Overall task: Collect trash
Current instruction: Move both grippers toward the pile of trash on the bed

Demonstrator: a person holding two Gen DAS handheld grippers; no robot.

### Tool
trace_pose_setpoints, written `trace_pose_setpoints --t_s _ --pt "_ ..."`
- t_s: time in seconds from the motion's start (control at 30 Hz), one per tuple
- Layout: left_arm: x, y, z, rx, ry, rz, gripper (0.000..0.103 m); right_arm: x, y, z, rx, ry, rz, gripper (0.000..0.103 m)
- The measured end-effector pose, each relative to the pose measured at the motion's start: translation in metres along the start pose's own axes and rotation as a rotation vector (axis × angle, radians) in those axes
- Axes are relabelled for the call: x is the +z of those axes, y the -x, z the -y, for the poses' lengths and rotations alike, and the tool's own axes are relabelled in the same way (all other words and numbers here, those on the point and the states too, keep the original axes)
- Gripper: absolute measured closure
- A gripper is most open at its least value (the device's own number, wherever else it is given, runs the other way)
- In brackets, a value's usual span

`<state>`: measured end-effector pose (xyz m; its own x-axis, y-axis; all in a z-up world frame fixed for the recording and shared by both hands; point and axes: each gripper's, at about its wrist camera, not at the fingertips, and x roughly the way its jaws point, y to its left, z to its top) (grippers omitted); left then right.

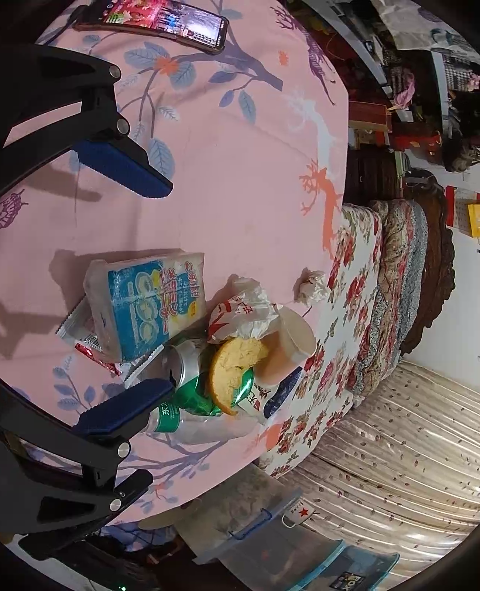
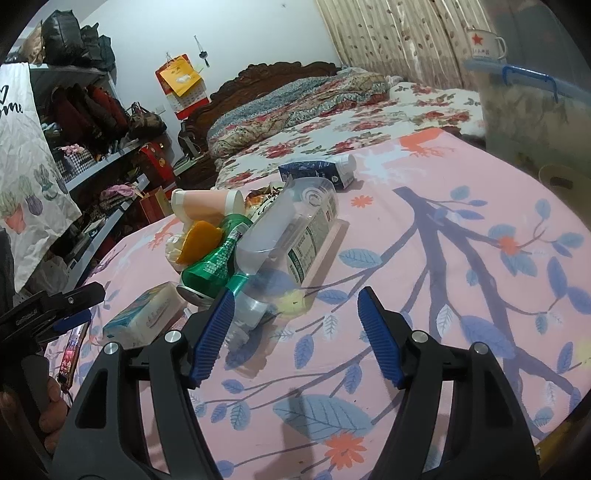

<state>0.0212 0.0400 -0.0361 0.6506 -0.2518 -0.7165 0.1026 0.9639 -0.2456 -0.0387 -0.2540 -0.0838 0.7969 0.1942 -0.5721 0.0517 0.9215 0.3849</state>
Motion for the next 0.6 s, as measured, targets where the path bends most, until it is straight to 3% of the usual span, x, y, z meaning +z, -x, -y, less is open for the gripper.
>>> trace_pose_setpoints --t_s 0.6 --pt "-0.0044 0.0004 0.0006 -0.004 -0.005 0.004 0.009 -0.0006 -0.0014 0.0009 -0.010 -0.003 -0.006 0.032"
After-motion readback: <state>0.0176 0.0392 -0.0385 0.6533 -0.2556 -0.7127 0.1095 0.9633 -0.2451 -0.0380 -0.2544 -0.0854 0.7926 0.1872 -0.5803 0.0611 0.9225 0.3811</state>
